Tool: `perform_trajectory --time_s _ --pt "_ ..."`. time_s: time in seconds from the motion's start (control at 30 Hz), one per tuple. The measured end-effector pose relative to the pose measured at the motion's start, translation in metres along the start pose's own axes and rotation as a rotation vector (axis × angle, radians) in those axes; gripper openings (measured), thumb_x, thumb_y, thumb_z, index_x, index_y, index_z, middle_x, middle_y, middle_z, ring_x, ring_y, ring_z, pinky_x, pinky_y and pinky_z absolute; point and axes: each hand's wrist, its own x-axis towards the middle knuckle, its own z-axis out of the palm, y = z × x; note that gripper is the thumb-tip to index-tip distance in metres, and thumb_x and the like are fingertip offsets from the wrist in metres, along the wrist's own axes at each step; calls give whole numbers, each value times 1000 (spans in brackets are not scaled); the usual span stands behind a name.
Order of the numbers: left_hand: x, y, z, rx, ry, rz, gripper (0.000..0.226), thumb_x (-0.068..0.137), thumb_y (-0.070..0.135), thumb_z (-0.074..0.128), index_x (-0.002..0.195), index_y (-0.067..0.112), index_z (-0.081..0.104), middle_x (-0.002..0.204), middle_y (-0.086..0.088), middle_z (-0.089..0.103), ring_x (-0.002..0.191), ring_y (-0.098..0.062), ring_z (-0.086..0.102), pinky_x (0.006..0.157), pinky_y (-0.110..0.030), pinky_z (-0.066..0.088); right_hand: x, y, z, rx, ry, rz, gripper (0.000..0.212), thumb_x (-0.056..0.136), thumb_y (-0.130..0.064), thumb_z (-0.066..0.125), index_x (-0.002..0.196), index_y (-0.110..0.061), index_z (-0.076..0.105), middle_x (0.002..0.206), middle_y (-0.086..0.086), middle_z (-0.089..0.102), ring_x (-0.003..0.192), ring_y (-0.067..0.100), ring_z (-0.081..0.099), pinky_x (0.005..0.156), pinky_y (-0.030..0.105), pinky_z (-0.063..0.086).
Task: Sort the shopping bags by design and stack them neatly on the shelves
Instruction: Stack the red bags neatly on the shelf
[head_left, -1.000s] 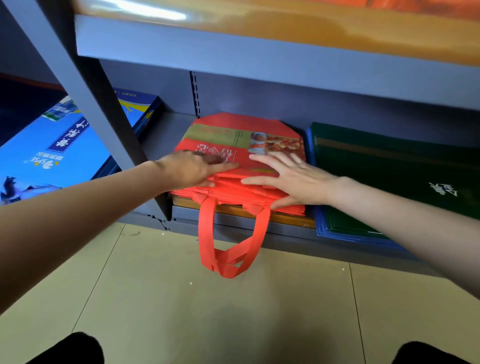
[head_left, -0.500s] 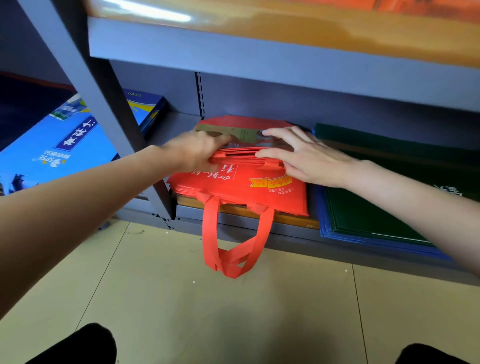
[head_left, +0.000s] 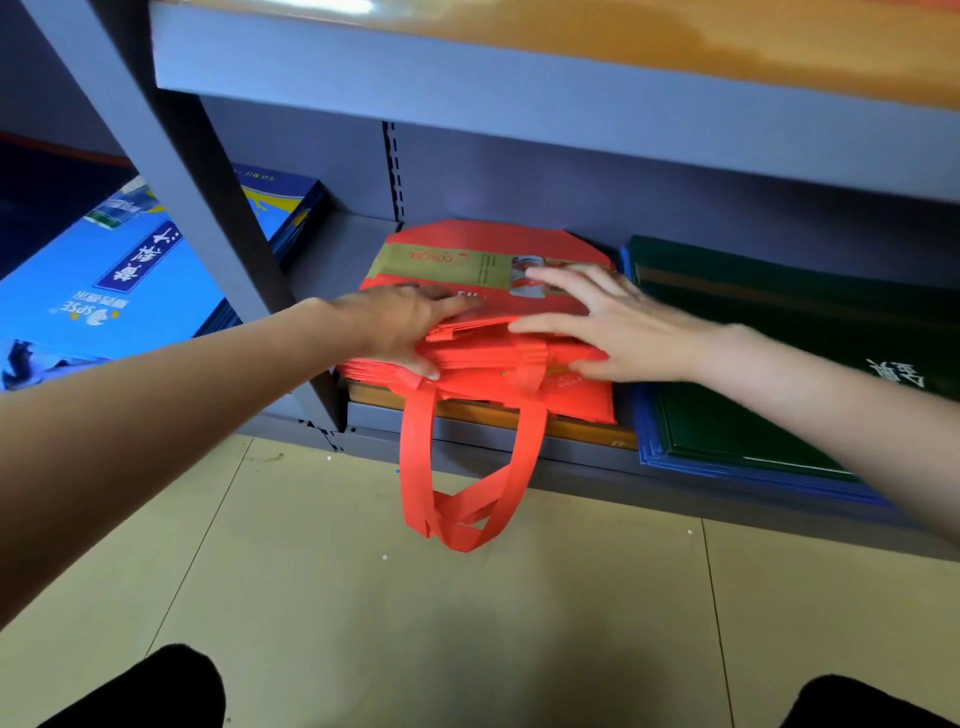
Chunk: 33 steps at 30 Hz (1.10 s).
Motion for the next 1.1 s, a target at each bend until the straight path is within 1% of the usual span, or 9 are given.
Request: perform_trajectory --time_s 0.13,0.23,0.33,0.43,0.57,0.7,0.8,0.9,1.1 --pt "-5 8 -11 80 176 -116 80 83 47 62 148 29 18 146 -4 36 131 -27 37 102 -40 34 -1 5 -16 51 121 1 65 87 -5 52 137 -43 37 155 -1 8 139 25 10 107 56 29" --pt "-8 1 -25 -47 320 -205 59 87 40 59 141 28 36 126 -10 58 112 -31 55 88 -37 43 2 9 -28 23 174 24 63 88 -7 51 137 -43 35 154 -2 8 138 24 12 103 59 33" --pt "-9 -5 -38 -151 374 -198 46 88 36 61 130 20 51 112 -12 66 104 -32 60 82 -35 44 6 9 -42 63 158 71 59 87 -18 55 137 -44 36 151 -4 18 135 24 21 107 53 25" --pt "-8 -9 -42 -171 369 -182 42 88 35 61 125 16 55 108 -13 67 102 -32 61 81 -35 44 12 -5 -45 233 169 108 48 84 -37 62 128 -39 42 132 -8 36 110 17 51 94 38 42" --pt "-7 -7 -38 -111 350 -182 43 89 39 59 127 21 53 109 -12 66 101 -33 60 80 -36 45 24 -23 -34 132 239 196 38 83 -40 66 103 -29 35 108 -7 33 73 23 54 65 38 45" --pt "-11 -7 -43 -145 340 -141 54 85 45 62 130 20 50 109 -11 67 101 -30 61 82 -34 47 31 -25 -34 -1 348 261 32 86 -20 59 109 -22 36 116 1 34 79 35 58 67 41 47" --pt "-18 -12 -49 -231 186 -101 74 74 47 73 137 20 43 117 -6 64 109 -26 59 89 -30 43 33 -23 -39 -65 351 229 45 86 -15 58 125 -23 36 127 2 34 83 37 60 68 44 47" --pt "-15 -16 -47 -140 199 -114 69 73 45 75 132 21 48 118 -6 65 108 -27 60 87 -32 46 37 -21 -43 -132 304 211 57 86 -11 58 135 -22 32 133 2 37 94 36 60 72 46 47" --pt "-14 -21 -68 -227 -10 -82 75 69 41 79 134 22 47 122 0 62 111 -21 57 89 -25 42 40 -17 -51 -284 294 178 36 93 -14 48 127 -14 41 113 7 55 105 34 58 68 42 43"
